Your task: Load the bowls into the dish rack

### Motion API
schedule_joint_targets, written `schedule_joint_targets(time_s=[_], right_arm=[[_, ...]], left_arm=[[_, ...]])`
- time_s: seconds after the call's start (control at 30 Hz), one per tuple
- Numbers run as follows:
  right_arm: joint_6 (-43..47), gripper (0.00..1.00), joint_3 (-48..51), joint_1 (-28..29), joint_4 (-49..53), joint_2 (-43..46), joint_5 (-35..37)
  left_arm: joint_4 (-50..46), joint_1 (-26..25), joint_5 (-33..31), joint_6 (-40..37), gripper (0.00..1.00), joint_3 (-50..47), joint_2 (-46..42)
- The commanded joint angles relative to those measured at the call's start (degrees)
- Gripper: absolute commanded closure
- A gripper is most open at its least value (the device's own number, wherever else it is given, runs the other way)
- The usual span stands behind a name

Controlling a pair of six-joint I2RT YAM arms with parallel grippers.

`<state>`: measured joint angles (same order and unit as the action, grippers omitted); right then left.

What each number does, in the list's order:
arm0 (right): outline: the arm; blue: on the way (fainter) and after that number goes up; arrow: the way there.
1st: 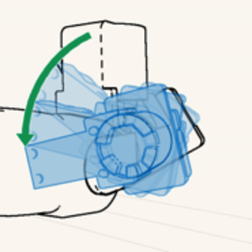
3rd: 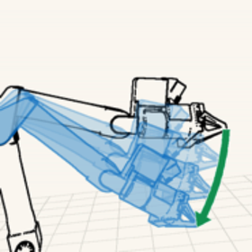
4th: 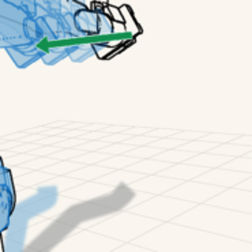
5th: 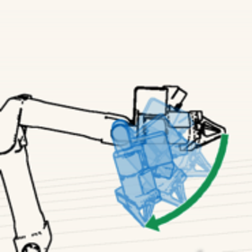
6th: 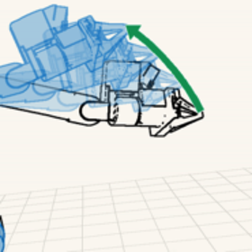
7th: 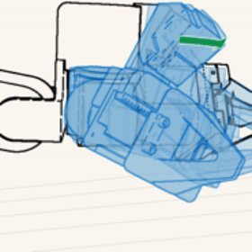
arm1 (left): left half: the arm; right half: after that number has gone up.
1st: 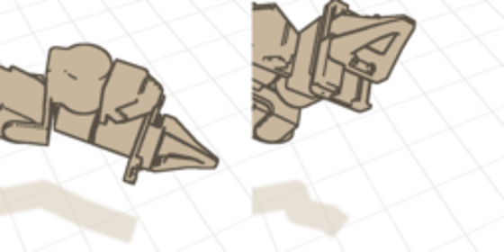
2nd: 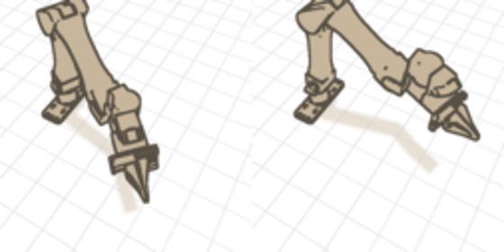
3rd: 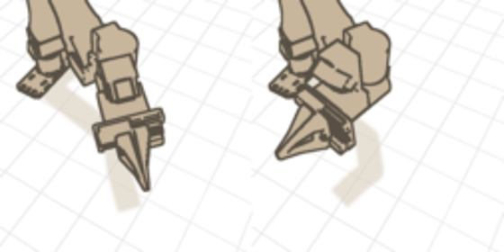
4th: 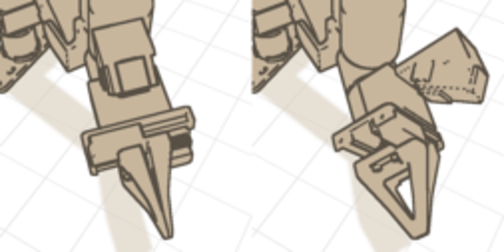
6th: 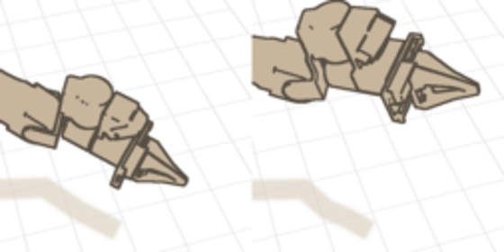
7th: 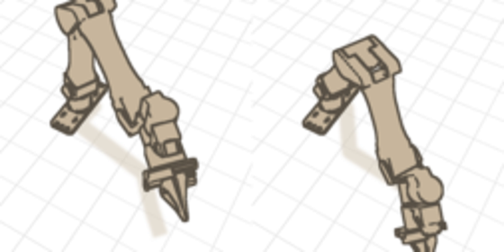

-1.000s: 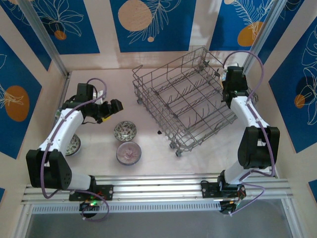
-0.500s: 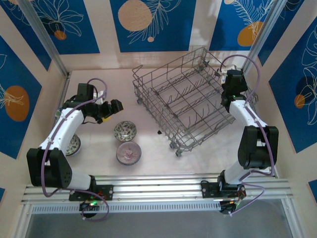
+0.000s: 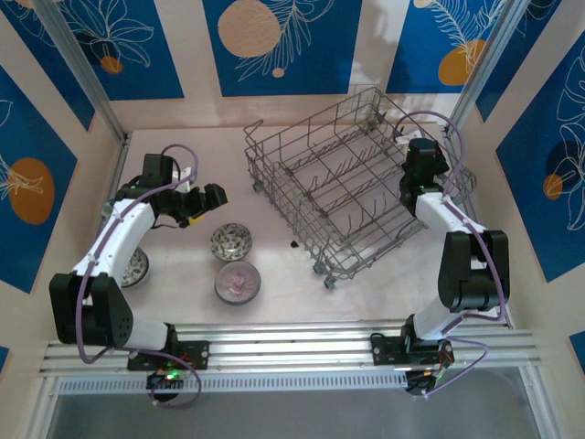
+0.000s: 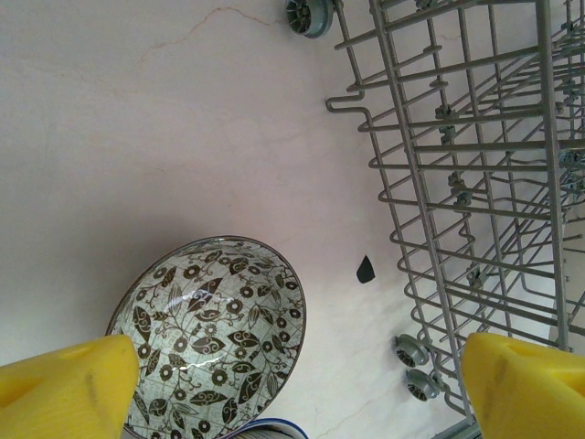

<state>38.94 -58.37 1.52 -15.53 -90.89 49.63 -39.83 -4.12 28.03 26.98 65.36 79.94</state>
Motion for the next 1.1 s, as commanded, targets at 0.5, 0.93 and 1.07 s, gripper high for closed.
schedule_joint_targets(time_s=[0.5,0.93,1.07], right_arm=[[0.75,0.58,-2.23,3.18,-3.05,-4.03,3.01],[-10.22,0.54,-10.25,0.94,12.76,-9.24,2.53],[-13.01,0.47,-11.95,1.02,17.21,-9.83,2.10]], left_arm=[[-1.55,1.00,-0.43,-1.62,0.09,-1.38,-2.35],[-4.12,1.04,-5.48,-2.42,0.08,-2.59,-3.20],[-4.67,1.16,-7.80,-2.38,0.08,-3.86,-4.39]])
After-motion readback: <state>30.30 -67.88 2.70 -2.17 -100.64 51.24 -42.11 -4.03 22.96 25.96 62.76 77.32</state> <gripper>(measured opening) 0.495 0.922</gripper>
